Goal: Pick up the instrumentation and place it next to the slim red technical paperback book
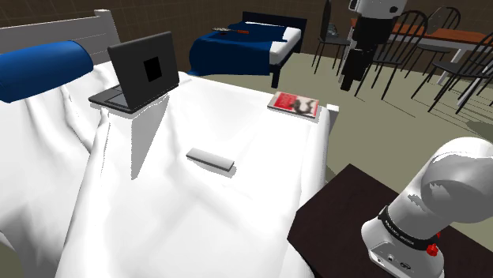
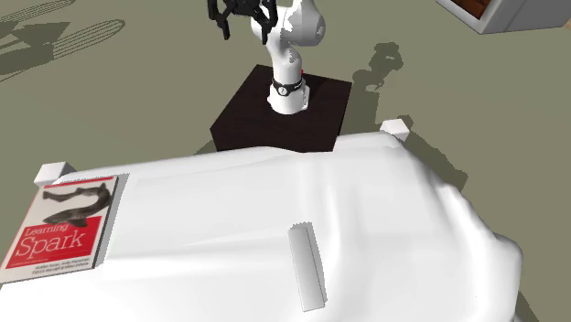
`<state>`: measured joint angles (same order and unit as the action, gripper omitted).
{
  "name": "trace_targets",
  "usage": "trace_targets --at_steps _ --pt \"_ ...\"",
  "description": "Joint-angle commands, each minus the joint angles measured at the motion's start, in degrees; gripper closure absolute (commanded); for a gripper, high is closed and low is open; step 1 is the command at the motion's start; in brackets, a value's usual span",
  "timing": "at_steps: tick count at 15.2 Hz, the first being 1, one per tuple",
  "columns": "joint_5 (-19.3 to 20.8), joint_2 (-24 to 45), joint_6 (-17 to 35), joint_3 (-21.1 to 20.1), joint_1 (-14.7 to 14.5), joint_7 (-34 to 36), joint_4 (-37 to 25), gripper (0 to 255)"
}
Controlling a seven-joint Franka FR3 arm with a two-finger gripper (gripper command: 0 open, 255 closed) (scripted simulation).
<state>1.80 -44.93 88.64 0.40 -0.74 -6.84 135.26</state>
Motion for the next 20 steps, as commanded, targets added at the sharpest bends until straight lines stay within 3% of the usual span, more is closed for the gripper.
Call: trace_targets --at_steps 1,10,20 --pt "0.0 0.0 0.0 0.0 0.0 0.0 0.0 0" --pt "-2.5 12.9 16.2 -4.1 -2.3 3.3 2.9 0" --pt "-2.5 32.2 31.7 -8.5 -4.2 7.2 -1.3 0"
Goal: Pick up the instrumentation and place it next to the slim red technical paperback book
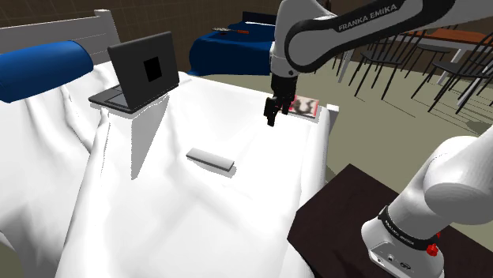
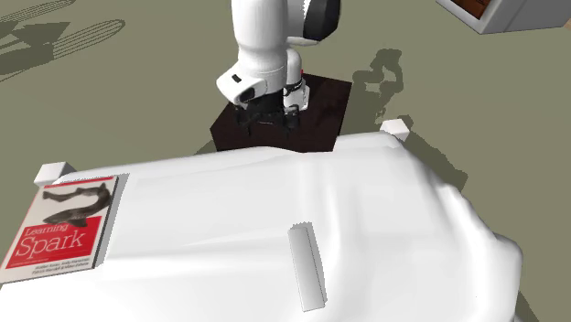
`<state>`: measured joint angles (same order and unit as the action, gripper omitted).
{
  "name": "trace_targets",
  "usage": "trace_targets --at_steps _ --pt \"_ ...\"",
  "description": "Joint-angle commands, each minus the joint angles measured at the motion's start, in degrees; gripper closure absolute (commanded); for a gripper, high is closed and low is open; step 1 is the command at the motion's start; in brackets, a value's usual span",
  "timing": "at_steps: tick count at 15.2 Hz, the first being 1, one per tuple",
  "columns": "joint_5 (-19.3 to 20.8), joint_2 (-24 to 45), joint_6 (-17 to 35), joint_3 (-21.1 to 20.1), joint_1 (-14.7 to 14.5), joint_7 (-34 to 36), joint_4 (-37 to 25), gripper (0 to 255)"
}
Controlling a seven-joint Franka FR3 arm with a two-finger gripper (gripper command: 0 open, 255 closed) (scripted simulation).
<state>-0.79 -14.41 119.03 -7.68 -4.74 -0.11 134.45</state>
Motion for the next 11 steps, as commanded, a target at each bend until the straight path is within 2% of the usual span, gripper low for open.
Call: trace_targets --at_steps 1,11 --pt "0.3 3.7 2.6 -0.8 -0.4 0.9 -1.3 0" --pt "5.0 25.2 11.9 -3.3 -2.8 6.3 -13.5 0"
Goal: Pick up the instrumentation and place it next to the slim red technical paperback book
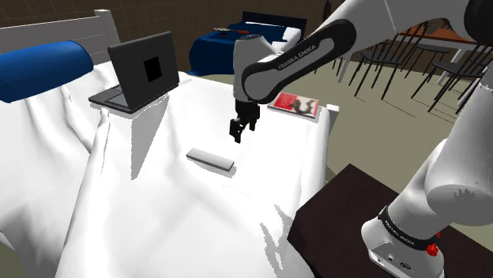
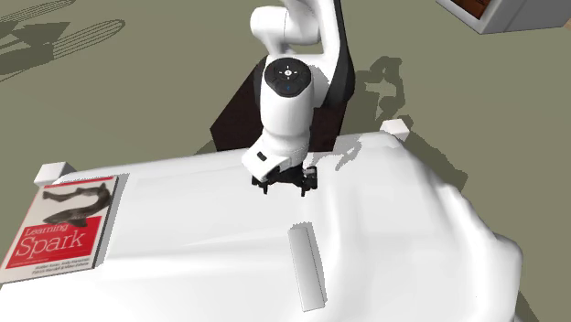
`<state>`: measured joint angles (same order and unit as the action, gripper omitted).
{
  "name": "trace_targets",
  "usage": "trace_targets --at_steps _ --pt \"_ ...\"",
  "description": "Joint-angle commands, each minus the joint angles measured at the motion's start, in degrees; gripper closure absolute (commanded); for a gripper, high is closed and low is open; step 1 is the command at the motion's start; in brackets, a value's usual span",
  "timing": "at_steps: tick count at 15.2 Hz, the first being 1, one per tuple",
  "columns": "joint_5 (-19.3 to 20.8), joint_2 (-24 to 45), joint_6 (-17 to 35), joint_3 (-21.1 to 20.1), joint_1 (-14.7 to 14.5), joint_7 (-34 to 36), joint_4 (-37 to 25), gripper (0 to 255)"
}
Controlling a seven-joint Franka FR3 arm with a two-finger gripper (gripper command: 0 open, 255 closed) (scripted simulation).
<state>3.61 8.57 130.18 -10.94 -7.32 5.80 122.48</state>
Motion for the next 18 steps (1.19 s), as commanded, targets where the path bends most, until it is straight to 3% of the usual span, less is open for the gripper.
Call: trace_targets --at_steps 1,13,18 --pt "1.2 4.4 1.2 -0.1 -0.6 0.9 -3.2 0" --pt "6.6 31.2 2.2 0.9 -6.8 4.7 -28.9 0" --pt "7.0 33.5 4.1 1.3 -7.1 5.0 -29.4 0"
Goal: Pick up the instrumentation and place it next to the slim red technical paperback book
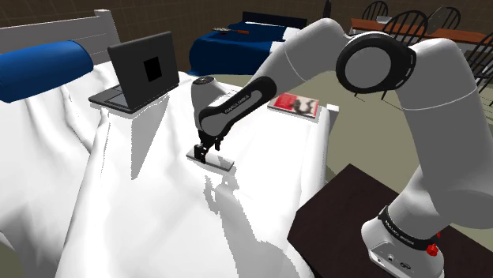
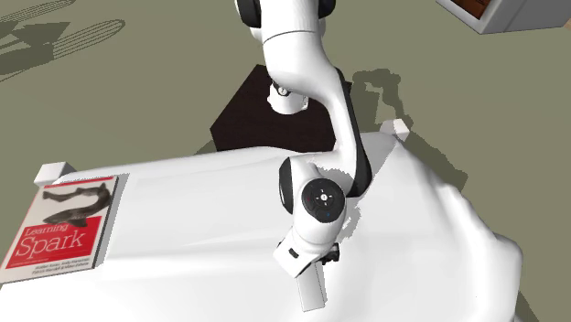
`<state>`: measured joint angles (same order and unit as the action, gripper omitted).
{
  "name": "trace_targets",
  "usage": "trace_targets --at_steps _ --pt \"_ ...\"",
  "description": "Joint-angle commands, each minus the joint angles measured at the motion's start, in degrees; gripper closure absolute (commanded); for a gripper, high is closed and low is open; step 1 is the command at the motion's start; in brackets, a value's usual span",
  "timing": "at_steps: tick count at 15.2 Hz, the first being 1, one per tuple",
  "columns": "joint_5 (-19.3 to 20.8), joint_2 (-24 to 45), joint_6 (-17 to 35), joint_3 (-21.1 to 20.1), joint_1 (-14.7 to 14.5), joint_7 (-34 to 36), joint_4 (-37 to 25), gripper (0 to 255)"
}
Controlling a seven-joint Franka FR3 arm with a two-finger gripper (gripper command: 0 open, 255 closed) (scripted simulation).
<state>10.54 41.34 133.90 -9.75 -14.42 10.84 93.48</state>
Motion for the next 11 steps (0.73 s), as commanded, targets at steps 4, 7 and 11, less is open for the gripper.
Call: trace_targets --at_steps 4,7,11 --pt "0.4 2.7 2.0 0.4 -0.2 0.1 -0.8 0" --pt "0.4 2.7 2.0 0.4 -0.2 0.1 -0.8 0" --pt "0.4 2.7 2.0 0.4 -0.2 0.1 -0.8 0"
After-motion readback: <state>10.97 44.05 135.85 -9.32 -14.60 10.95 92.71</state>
